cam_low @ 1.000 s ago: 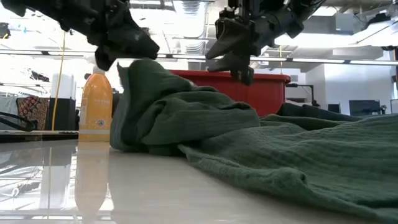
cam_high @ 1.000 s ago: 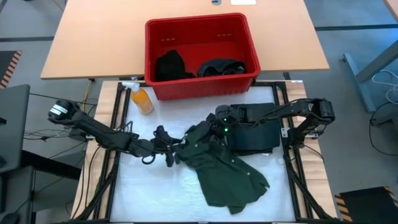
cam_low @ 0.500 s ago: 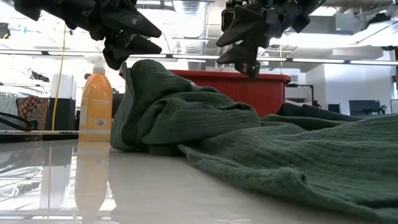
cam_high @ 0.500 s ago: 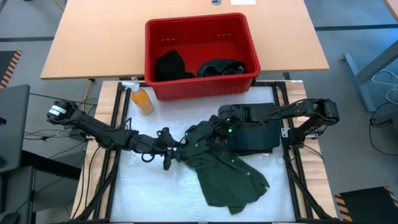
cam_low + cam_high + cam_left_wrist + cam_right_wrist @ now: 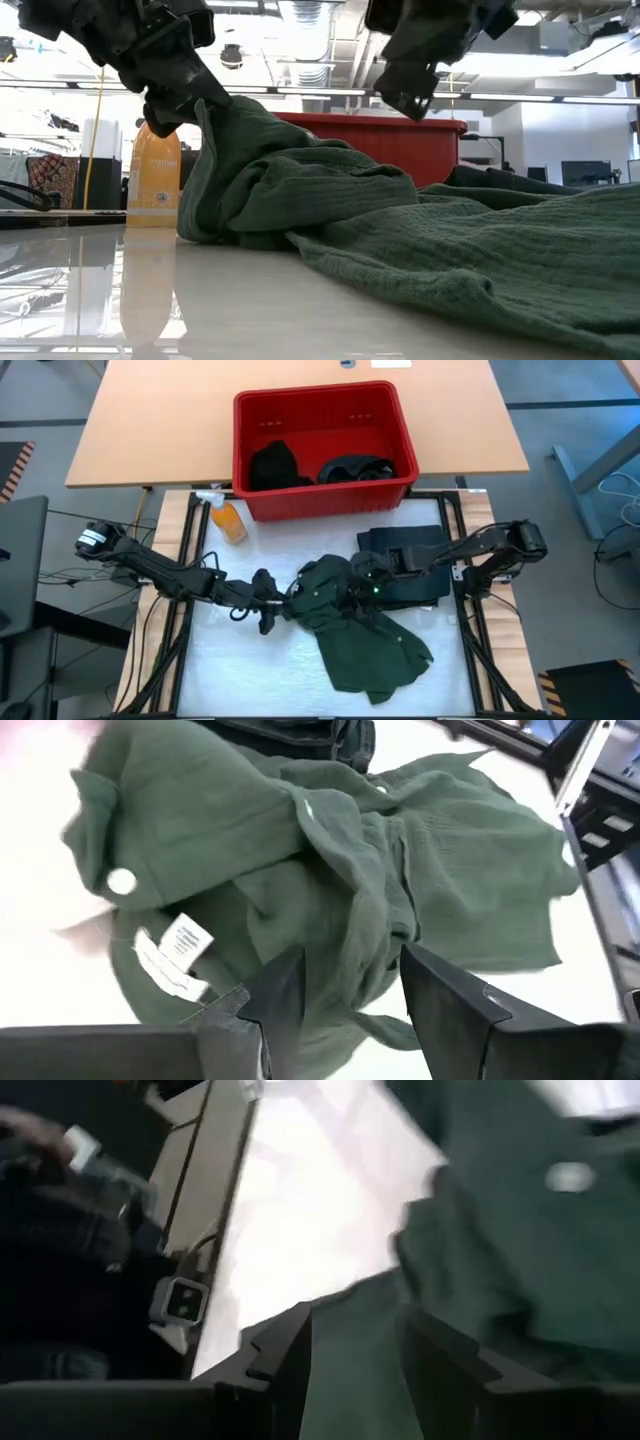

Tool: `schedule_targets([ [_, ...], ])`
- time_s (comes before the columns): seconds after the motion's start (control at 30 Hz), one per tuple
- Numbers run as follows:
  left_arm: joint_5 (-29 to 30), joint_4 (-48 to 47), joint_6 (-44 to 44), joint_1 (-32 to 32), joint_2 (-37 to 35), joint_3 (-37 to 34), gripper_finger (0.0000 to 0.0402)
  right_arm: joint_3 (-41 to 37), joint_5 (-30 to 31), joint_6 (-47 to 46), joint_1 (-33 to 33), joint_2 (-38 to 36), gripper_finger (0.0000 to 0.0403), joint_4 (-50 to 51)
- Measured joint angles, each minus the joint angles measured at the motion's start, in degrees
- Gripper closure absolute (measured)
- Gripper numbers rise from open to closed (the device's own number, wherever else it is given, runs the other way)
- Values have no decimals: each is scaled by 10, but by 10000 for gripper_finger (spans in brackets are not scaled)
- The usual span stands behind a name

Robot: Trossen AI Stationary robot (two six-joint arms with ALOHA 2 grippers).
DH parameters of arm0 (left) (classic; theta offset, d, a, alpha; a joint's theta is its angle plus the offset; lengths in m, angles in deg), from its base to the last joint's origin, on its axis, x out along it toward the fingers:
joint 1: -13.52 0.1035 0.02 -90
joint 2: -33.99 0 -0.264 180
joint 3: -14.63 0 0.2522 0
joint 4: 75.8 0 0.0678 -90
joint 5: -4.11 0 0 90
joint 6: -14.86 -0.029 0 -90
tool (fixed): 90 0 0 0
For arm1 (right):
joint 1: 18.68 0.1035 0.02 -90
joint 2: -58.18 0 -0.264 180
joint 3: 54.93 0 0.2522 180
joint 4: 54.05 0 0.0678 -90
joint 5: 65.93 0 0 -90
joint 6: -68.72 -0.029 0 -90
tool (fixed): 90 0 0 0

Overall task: Fold Laundry from Bin
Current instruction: Fold the green polo shirt

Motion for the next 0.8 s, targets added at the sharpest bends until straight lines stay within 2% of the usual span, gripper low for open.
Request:
schedule_targets([
  [0.1,9,-7,-9,11,0,0,253,0,12,15,11,1,230,-10],
  [0.2,10,-28,2,30,0,0,276,-1,25,80,20,4,230,-3],
  [0.3,2,-41,6,48,0,0,319,-7,52,158,32,11,230,-1],
  [0.43,-41,-59,-18,69,0,0,388,-6,63,200,41,30,230,-14],
  [0.57,-51,-102,-40,87,0,0,397,-6,67,235,54,64,230,-34],
  [0.67,-42,-123,-45,104,0,0,400,-7,75,229,65,100,230,-71],
  [0.8,-60,-127,-66,122,0,0,401,6,101,218,74,143,230,-94],
])
